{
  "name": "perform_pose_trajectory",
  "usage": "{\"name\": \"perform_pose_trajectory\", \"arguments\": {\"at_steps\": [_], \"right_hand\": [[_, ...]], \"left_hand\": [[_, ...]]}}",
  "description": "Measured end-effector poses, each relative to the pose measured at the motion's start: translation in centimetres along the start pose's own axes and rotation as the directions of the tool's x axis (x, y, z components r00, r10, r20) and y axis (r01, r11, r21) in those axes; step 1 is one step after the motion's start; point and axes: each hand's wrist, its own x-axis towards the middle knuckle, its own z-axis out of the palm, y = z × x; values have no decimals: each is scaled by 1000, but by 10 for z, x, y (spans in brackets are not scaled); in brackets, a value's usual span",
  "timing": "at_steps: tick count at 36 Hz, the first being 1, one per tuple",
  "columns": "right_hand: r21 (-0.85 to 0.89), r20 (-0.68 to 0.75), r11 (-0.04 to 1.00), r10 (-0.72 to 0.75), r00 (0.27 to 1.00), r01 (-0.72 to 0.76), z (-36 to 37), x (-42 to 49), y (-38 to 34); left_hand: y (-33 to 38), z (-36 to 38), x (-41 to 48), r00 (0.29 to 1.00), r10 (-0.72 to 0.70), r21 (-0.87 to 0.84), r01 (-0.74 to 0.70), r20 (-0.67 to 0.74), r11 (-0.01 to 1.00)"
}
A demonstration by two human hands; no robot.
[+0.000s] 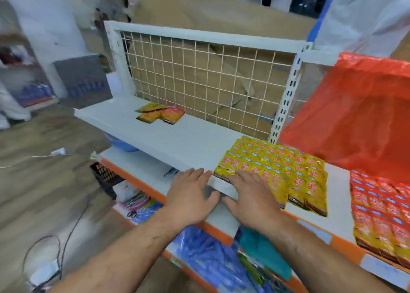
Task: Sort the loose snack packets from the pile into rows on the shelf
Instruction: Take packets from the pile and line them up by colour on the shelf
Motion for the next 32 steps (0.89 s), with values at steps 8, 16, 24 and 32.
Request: {"name": "perform_pose_trajectory", "arguments": {"at_steps": [8,16,24,32], "right_hand": [[-36,8,996,-85,996,85,9,65,-76],[-19,88,988,-150,985,152,28,141,-112],[36,95,981,-191,977,189,46,240,-126],[71,116,982,-181,977,174,51,321,-129]], "left_hand": [[-91,-34,6,994,-100,8,101,-43,995],[-150,-44,34,986,-166,26,167,-24,986],[-208,-34,101,974,-222,77,218,47,973],[-255,-26,170,960,-272,98,264,73,959]]}}
